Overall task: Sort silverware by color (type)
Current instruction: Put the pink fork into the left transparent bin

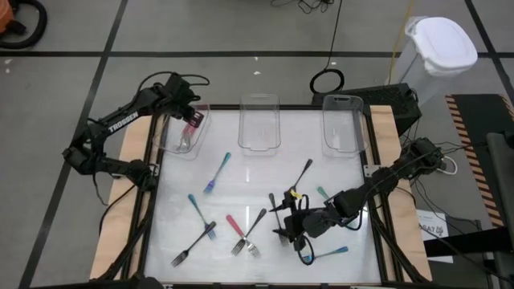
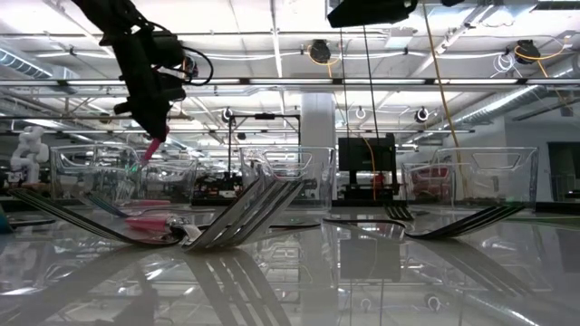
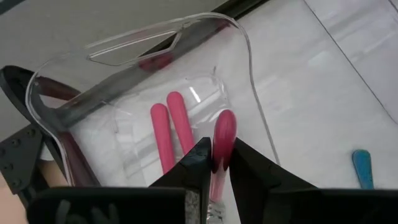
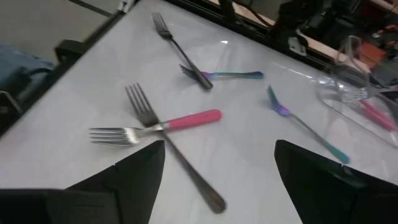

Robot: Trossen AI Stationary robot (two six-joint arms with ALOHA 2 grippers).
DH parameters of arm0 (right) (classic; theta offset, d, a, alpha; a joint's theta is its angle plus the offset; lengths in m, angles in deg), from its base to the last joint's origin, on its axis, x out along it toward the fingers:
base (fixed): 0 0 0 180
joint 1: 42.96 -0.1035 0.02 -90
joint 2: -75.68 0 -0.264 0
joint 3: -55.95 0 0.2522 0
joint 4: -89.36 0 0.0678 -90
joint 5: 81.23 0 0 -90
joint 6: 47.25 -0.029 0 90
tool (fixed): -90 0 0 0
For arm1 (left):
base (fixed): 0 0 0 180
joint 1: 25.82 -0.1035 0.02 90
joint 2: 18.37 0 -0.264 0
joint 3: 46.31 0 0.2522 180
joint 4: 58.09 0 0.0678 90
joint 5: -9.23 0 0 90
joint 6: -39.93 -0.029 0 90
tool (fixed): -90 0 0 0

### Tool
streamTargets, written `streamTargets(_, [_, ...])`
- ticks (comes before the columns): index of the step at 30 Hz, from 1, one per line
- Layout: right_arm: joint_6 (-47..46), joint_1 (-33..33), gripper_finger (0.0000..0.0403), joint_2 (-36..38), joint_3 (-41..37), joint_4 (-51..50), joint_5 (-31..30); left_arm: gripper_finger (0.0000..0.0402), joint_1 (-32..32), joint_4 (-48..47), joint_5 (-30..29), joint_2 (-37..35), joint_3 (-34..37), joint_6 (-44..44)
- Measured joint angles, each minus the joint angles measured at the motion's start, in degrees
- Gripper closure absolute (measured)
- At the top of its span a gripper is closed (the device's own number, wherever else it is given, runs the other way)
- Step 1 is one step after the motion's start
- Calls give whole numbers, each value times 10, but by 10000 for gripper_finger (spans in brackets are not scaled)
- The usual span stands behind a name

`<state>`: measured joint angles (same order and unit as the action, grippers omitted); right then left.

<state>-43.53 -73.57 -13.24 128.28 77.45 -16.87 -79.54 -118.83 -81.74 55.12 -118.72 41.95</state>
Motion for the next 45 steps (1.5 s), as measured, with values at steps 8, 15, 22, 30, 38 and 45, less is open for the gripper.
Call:
streamTargets(8, [30,34,103,0,0,0,-1,335,0,0,-29,0,0,-17])
streamTargets(15, [32,56,103,0,0,0,1,265,0,1,-67,0,-6,-24])
streamTargets(22, [30,63,103,0,0,-12,1,195,1,1,-115,-10,-6,-5])
streamTargets(30, [-11,61,103,0,0,-37,2,192,74,-3,-89,-83,-6,36])
streamTargets(38, [-81,51,103,0,0,-85,2,192,228,-6,-89,-177,23,102])
streamTargets(45, [-119,40,103,0,0,-82,4,192,395,2,-134,-225,103,207])
